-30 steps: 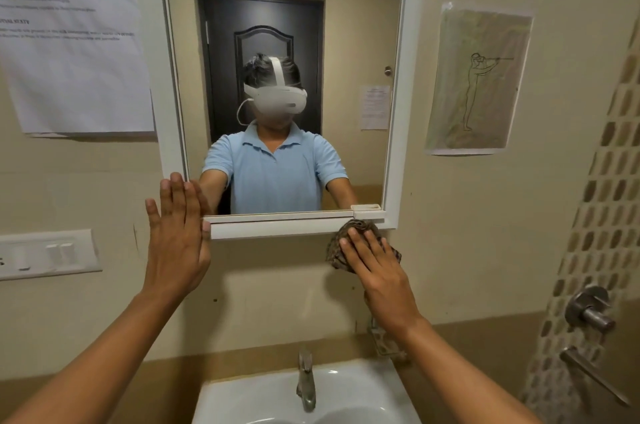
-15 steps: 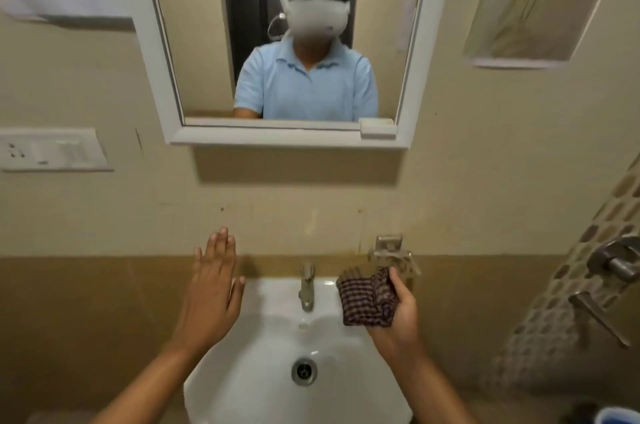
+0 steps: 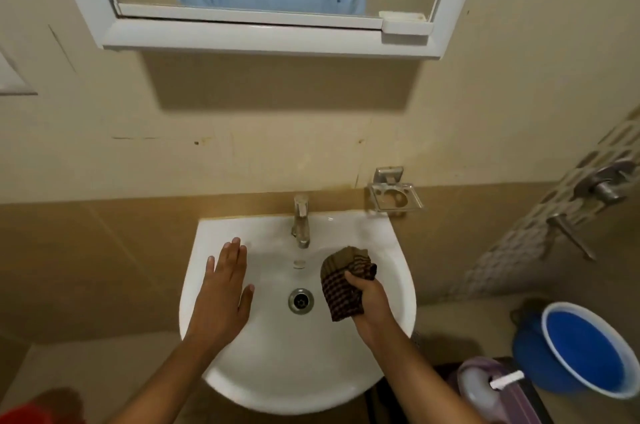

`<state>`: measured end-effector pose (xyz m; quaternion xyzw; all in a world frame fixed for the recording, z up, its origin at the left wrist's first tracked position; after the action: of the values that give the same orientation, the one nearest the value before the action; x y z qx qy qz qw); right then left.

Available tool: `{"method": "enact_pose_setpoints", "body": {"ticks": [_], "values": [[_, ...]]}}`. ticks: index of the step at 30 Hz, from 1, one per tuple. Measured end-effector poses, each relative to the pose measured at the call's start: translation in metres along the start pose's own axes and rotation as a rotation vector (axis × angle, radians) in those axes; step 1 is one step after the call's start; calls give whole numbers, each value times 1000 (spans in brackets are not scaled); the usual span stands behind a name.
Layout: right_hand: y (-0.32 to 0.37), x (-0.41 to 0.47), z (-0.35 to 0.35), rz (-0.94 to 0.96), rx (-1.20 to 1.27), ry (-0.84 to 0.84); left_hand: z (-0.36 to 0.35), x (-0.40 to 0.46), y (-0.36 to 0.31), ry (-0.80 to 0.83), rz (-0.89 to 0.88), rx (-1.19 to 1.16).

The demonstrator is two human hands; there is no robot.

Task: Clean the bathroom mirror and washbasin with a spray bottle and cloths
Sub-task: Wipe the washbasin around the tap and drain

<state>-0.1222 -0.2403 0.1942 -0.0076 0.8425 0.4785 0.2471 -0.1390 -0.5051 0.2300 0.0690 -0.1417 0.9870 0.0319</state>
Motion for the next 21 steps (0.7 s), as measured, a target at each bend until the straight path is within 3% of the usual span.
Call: {"method": "enact_pose_setpoints", "body": {"ticks": [8, 13, 17, 21], "values": [[29, 38, 4, 213, -282, -223, -39, 57, 16, 124, -35, 17], [59, 69, 3, 446, -589, -319, -55, 90, 28, 193, 58, 58], [53, 106, -23, 611, -1129, -169, -64, 104, 39, 242, 159, 84], [5, 138, -39, 500, -1695, 139, -68, 103, 47, 279, 222, 112]]}}
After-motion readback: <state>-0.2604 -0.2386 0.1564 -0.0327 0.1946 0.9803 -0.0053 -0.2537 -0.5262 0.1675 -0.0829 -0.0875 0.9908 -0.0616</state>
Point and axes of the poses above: each hand's wrist, its own x-axis towards the middle knuckle, its own z-axis out of the back of the hand, y = z × x, the point moved 7 cm from there along x, towards the middle knuckle, and after that the axes turned 10 degrees about z, right-handed, at the moved point
